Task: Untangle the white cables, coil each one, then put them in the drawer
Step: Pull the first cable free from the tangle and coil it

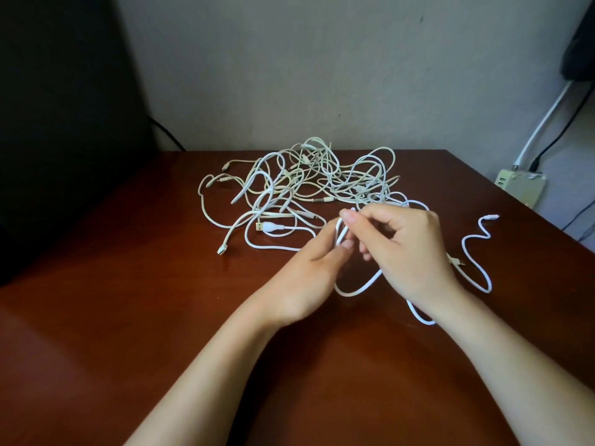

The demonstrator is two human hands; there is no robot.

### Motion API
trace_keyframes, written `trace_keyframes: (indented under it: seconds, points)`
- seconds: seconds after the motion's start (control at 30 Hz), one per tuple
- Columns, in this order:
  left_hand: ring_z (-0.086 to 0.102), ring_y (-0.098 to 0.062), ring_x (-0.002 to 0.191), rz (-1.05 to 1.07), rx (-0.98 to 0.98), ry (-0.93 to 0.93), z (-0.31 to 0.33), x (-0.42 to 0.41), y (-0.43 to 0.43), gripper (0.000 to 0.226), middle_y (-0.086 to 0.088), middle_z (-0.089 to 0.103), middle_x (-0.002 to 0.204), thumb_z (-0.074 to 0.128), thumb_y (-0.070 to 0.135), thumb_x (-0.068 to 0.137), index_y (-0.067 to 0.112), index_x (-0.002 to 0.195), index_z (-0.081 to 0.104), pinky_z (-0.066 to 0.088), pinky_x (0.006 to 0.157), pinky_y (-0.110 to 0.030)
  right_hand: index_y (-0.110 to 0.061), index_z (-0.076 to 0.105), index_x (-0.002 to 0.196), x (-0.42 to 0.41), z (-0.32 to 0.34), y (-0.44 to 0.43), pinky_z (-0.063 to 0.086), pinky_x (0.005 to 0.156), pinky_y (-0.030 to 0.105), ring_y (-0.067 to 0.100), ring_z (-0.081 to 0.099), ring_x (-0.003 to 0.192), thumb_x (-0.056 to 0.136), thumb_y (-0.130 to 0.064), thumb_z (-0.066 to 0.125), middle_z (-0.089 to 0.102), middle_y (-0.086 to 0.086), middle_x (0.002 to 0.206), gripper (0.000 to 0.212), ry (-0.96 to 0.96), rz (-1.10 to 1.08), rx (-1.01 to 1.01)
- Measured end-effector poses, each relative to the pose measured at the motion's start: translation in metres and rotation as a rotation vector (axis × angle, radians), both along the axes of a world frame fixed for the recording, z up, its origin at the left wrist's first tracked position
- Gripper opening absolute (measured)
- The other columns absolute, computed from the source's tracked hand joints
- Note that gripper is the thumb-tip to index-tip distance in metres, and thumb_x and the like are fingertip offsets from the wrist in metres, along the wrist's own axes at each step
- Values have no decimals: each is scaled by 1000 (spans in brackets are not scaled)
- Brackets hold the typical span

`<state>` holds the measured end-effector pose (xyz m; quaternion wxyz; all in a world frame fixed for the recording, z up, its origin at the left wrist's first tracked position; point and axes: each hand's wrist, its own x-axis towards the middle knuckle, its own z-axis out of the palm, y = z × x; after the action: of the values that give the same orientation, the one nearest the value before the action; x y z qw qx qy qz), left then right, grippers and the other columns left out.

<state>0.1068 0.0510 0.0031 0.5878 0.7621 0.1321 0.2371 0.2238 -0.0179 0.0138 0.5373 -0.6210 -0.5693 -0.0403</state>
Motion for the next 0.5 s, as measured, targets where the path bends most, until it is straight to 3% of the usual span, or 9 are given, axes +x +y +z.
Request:
trace_keyframes:
  seconds: [0.07,0.17,0.27,0.4,0.5]
  points:
    - [40,1,55,11,-80,-53,0,0,4,14,16,47,64,38,16,100,22,99,51,34,53,-11,-19,61,62,2,-2,0,43,55,20,9,56,49,91,-27,57,57,-6,54,31,28,-3,25]
    - [36,-8,54,77,-198,-118,1,-1,9,20,0,38,69,32,8,102,11,112,49,33,51,-16,-13,61,65,5,1,0,38,54,19,8,54,50,92,-27,52,59,-3,59,32,74,-35,42]
    - [33,-8,50,99,-344,-216,7,-6,14,24,0,36,65,30,7,101,10,116,49,30,47,-16,-21,61,67,7,3,1,43,59,32,19,56,56,91,-30,51,62,-4,63,28,134,-38,9]
    - [27,-6,48,170,-420,-283,12,-6,20,24,1,29,63,28,9,102,9,113,50,22,46,-15,-21,63,76,6,4,4,50,65,18,6,64,65,95,-24,54,65,-8,71,21,331,125,-144]
    - [23,-6,49,235,-443,-284,12,-7,23,26,3,26,64,30,18,104,14,112,54,21,46,-15,-12,61,80,1,7,3,50,64,21,15,66,64,96,-23,47,65,3,72,24,509,253,-306]
